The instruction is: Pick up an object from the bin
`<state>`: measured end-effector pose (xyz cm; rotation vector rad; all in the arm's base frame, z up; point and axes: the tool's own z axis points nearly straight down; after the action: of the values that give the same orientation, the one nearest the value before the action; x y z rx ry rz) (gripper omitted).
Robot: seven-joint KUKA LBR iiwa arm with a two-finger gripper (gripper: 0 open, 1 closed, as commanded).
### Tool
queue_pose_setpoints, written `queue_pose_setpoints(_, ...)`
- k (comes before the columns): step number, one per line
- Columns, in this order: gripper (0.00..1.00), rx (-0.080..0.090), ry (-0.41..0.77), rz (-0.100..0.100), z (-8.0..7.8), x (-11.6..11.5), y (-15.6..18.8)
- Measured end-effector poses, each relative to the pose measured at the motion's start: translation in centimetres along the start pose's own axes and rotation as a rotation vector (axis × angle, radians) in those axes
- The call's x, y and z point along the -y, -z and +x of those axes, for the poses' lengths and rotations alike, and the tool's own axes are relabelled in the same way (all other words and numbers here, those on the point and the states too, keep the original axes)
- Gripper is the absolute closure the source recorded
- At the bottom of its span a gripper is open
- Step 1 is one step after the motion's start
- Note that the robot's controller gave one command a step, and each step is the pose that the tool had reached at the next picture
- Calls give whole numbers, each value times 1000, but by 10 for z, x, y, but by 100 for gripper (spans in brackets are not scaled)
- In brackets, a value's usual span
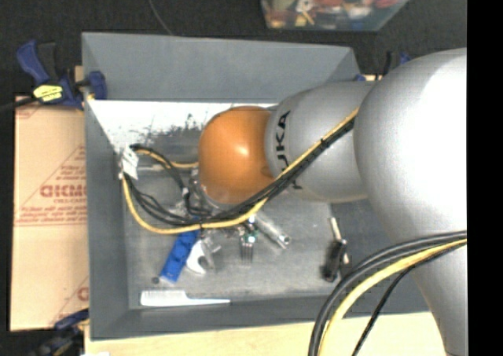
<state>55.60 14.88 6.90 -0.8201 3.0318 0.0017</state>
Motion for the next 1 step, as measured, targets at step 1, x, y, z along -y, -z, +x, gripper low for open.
queue_pose_setpoints(1,0,9,75,2,-5,-4,3)
